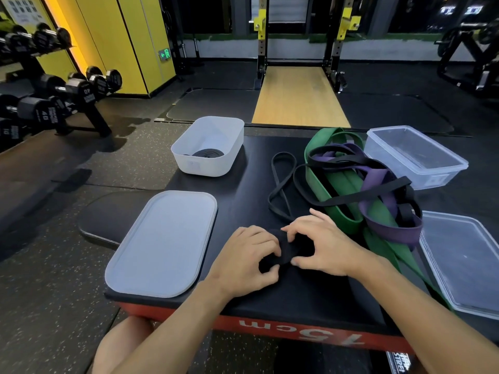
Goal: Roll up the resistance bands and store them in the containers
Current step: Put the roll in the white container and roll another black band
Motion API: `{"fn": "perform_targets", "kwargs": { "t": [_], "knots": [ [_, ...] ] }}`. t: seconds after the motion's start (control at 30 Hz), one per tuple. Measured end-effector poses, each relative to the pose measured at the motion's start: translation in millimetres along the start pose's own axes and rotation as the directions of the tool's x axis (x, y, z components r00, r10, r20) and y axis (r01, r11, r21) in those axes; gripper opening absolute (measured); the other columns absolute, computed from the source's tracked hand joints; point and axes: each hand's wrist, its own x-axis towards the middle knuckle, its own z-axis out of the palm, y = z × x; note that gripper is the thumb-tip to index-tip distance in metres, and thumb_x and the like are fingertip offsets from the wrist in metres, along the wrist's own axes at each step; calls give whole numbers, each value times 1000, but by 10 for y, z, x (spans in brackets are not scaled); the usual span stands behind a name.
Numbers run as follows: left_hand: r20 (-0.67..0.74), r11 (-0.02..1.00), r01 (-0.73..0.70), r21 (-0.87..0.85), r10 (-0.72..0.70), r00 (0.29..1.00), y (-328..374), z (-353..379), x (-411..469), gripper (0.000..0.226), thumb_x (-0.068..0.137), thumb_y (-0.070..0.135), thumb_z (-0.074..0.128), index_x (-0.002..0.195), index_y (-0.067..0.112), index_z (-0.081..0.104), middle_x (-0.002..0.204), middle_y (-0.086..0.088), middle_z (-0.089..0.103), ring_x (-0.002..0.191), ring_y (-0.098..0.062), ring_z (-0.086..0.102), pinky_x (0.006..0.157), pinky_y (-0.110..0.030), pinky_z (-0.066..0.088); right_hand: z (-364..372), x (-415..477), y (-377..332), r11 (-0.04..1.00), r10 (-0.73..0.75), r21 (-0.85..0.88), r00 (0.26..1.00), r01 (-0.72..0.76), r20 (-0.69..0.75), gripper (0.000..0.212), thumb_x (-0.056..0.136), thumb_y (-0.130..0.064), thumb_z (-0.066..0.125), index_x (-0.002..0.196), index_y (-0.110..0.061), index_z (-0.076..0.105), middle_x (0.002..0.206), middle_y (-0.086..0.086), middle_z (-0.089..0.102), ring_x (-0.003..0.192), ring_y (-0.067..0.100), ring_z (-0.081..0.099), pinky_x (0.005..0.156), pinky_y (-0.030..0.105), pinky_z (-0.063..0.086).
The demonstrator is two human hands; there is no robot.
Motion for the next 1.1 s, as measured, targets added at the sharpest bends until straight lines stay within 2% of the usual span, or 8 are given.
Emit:
{"fn": "perform_targets", "kwargs": {
  "t": [0.2, 0.37, 0.47, 0.53, 0.63, 0.73, 0.9, 1.1],
  "knots": [
    [19, 997, 44, -56, -43, 999, 2, -16, -10, 22, 77, 34, 67, 97, 26, 71, 104, 16, 64, 104, -9, 56, 85, -31, 48, 103, -85, -242, 981, 14, -189, 984, -48, -180, 57, 69, -80, 64, 105, -36, 59, 90, -21, 53, 101, 1, 49, 127, 33, 1],
    [37, 988, 103, -119, -99, 994, -26, -27, -9, 6, 89, 35, 66, 91, 29, 65, 100, 18, 60, 102, -5, 53, 81, -32, 50, 360, -114, -266, 982, 13, -173, 946, -73, -324, 59, 70, -84, 63, 99, -32, 65, 88, -21, 54, 93, 6, 50, 125, 42, 18],
    [65, 983, 124, -139, -116, 991, -23, -52, 2, 6, 90, 37, 67, 93, 33, 63, 101, 19, 60, 104, -2, 51, 81, -33, 51, 318, -143, -115, 1000, -10, -22, 965, 5, -263, 57, 75, -79, 65, 109, -33, 67, 101, -22, 60, 101, 9, 54, 113, 40, 35],
    [73, 980, 135, -145, -126, 989, -20, -66, 9, 7, 89, 36, 66, 95, 35, 62, 100, 21, 59, 104, 0, 50, 80, -35, 51, 251, -163, 15, 999, -21, 43, 976, 31, -218, 51, 80, -72, 65, 117, -36, 68, 116, -24, 64, 113, 8, 57, 112, 42, 35],
    [77, 981, 141, -136, -132, 988, -38, -77, 14, 14, 87, 32, 64, 100, 37, 64, 99, 21, 59, 105, 1, 49, 80, -35, 52, 189, -160, 76, 999, -1, 46, 985, 9, -174, 38, 85, -60, 69, 119, -43, 65, 144, -29, 52, 139, 0, 39, 121, 41, 25],
    [91, 984, 115, -137, -103, 990, -37, -58, 12, 17, 89, 38, 66, 106, 36, 65, 100, 21, 57, 105, 0, 48, 83, -33, 51, 155, -146, 15, 998, -6, 64, 997, 11, -73, 31, 92, -38, 75, 118, -39, 59, 156, -30, 36, 152, -9, 9, 126, 30, 1],
    [94, 986, 87, -144, -74, 993, -46, -44, 14, 27, 87, 47, 73, 108, 32, 67, 103, 21, 57, 107, -3, 50, 93, -31, 47, 196, -178, -1, 992, -8, 129, 1000, 11, -21, 43, 96, -29, 70, 134, -36, 52, 154, -29, 40, 151, -12, 6, 126, 30, -4],
    [19, 998, 65, 6, -65, 998, 22, -41, 0, 41, 71, 38, 67, 110, 28, 76, 104, 17, 67, 115, -11, 58, 101, -31, 40, 284, -198, -49, 999, -31, 32, 980, 38, -195, 45, 84, -60, 70, 122, -38, 60, 131, -30, 55, 147, -11, 25, 129, 42, 3]
  ]
}}
